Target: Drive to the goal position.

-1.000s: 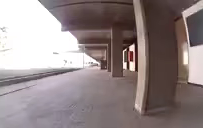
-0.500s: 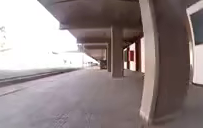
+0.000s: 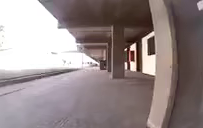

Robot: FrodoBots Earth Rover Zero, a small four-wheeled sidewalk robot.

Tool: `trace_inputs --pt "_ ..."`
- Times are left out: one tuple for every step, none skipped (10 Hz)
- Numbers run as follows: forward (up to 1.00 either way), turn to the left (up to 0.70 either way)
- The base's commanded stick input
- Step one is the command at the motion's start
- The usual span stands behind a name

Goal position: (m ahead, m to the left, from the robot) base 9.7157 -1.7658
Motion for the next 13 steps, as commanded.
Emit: trace_inputs --pt "0.5 0.45" --pt "0.5 0.5" --pt "0.5 0.5" --pt "0.5 0.5" --pt "0.5 0.26" --pt "0.5 0.0" --pt "0.5 0.0" --pt "0.5 0.0" --pt "0.5 0.0" --pt "0.5 0.0" --pt "0.5 0.0" --pt "0.5 0.0" --pt "0.5 0.0"
